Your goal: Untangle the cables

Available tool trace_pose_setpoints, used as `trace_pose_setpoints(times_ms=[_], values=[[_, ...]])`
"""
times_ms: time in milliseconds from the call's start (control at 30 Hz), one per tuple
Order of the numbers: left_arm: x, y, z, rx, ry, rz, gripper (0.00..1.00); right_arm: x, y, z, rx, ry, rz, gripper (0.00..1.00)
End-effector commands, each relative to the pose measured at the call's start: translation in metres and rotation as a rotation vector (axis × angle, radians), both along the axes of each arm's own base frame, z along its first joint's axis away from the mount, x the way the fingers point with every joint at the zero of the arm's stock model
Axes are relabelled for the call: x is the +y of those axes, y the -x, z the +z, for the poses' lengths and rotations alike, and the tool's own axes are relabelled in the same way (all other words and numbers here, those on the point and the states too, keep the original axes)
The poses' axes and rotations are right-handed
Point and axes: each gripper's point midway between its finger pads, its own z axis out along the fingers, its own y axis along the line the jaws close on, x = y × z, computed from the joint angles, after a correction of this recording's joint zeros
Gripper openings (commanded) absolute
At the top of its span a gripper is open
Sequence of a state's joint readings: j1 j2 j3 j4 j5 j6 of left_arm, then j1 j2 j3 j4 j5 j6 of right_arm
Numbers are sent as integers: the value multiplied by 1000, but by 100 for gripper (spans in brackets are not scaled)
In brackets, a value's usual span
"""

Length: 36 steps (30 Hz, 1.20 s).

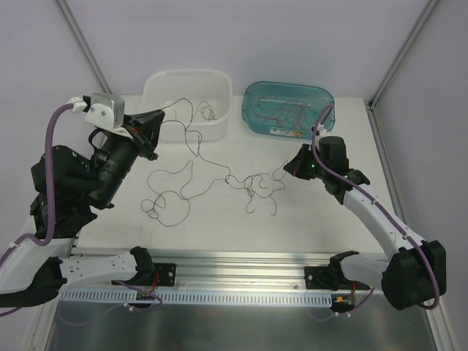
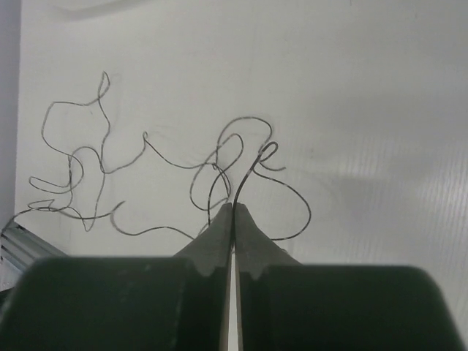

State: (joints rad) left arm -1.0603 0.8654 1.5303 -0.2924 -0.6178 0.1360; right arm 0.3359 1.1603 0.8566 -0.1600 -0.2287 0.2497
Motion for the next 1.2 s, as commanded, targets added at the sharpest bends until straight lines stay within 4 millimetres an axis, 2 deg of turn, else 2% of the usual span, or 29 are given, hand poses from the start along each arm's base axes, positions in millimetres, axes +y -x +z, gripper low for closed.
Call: trace_pose_setpoints(times_ms=[0, 33, 100, 167, 233, 267, 333, 367, 400, 467, 533, 567, 600, 633, 700, 733, 767, 800, 833, 867, 1000, 1100, 1167], values=[[7, -13, 17, -38, -83, 103, 0, -10, 23, -45, 146, 58, -13, 1], [11, -16, 22, -44, -92, 131, 0, -22, 23, -55, 161, 106, -64, 1], [19, -21, 40, -69, -107, 181, 0, -42, 40, -85, 255, 181, -118, 1], [39, -27, 55, -94, -144, 275, 0, -67, 48, -103, 315, 221, -219, 1], [42, -39, 52, -86, -195, 326, 0, -88, 57, -119, 365, 229, -303, 1], [53, -48, 49, -80, -211, 369, 0, -92, 59, -121, 376, 225, -320, 1], [53, -61, 34, -37, -202, 374, 0, -112, 56, -116, 358, 246, -404, 1], [48, -69, 19, -6, -235, 345, 0, -117, 58, -114, 358, 255, -421, 1], [57, -83, 6, 41, -220, 383, 0, -122, 57, -109, 345, 254, -441, 1], [58, -100, -17, 101, -232, 384, 0, -131, 54, -99, 327, 258, -469, 1], [74, -119, -33, 160, -206, 420, 0, -137, 56, -94, 324, 261, -489, 1], [85, -125, -34, 174, -187, 444, 0, -140, 56, -91, 319, 265, -497, 1], [87, -132, -41, 210, -154, 428, 0, -142, 57, -91, 321, 265, -505, 1], [117, -138, -42, 229, -125, 506, 0, -148, 58, -89, 320, 255, -525, 1], [137, -147, -37, 245, -78, 555, 0, -154, 62, -94, 334, 246, -551, 1], [160, -148, -40, 268, -69, 610, 0, -159, 63, -93, 336, 225, -572, 1], [169, -146, -31, 257, -59, 630, 0, -163, 64, -94, 341, 205, -589, 1], [178, -151, -33, 276, -8, 652, 0, -173, 66, -97, 359, 173, -636, 1], [198, -149, -34, 284, 17, 695, 0, -170, 64, -95, 356, 119, -626, 1], [223, -147, -37, 298, 113, 735, 0, -181, 65, -93, 359, 72, -666, 1], [228, -151, -41, 318, 203, 704, 0, -189, 61, -87, 357, 32, -695, 1], [219, -157, -38, 320, 208, 647, 0, -182, 57, -86, 357, -7, -663, 1], [207, -156, -32, 312, 213, 585, 0, -171, 50, -83, 334, -18, -577, 2]])
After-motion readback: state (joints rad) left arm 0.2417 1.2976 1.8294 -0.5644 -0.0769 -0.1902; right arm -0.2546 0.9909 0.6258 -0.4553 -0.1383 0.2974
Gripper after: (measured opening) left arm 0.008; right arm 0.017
